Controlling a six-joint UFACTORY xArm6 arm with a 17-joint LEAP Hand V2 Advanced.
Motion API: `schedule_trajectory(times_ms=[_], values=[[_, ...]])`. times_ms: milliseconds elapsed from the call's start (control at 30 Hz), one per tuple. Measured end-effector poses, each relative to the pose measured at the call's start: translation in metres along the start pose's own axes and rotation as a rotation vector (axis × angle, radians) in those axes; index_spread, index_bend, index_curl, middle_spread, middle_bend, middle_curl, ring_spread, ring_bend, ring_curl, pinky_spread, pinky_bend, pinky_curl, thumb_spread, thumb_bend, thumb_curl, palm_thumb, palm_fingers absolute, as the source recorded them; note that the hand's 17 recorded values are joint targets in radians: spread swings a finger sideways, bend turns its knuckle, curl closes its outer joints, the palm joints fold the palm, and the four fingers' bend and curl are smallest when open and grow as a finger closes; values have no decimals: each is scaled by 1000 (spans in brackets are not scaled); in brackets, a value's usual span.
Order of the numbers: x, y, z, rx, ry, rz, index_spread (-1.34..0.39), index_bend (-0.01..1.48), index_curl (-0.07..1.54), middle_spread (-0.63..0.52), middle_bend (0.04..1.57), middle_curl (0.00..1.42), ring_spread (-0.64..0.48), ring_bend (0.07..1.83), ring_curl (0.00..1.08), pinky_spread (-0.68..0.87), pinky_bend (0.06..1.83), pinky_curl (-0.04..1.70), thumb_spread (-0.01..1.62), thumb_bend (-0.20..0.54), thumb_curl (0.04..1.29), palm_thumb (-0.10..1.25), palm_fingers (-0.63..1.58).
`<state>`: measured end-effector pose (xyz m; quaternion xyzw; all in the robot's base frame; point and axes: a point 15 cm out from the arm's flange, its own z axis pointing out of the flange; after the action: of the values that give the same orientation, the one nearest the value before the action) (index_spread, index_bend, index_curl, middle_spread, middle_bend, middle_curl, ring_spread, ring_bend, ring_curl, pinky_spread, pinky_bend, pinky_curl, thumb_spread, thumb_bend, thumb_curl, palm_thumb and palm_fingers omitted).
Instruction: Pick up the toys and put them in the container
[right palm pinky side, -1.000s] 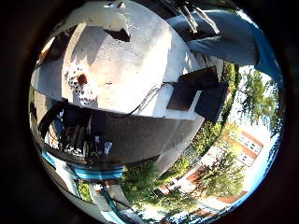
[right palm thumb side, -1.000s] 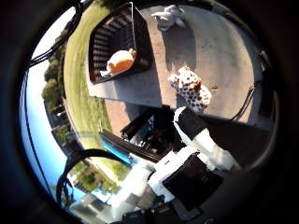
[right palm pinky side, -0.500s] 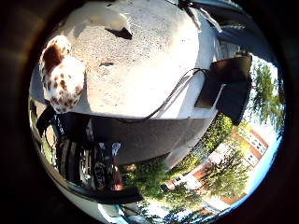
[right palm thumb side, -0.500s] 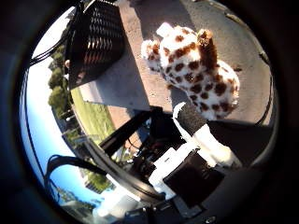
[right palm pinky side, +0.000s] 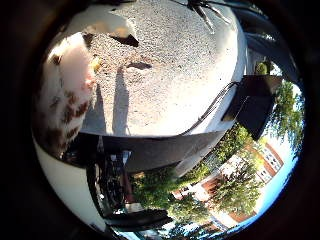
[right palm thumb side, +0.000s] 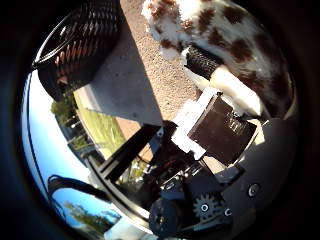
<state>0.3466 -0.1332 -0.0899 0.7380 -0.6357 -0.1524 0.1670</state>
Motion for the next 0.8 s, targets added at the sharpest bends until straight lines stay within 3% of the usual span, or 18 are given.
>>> schedule_trajectory(times_ms=[200,333,533,800], values=[[7,11,-12,-76,-5,8,-367,332,172,-127,954,795,24,1277,628,395,1188,623,1059,57,491,909,1117],[15,26,-17,-142,-26,32,-508,454,173,-155,1055,886,-30,1327,675,330,1301,714,1069,73,566,994,1064],[24,47,-43,-238,-40,36,-678,572,171,-174,1125,968,-72,1386,727,267,1363,799,1084,47,644,1010,981],[29,78,-159,-174,-9,-3,-864,683,154,-186,1185,1036,-97,1448,769,215,1418,876,1106,1,729,1001,896]])
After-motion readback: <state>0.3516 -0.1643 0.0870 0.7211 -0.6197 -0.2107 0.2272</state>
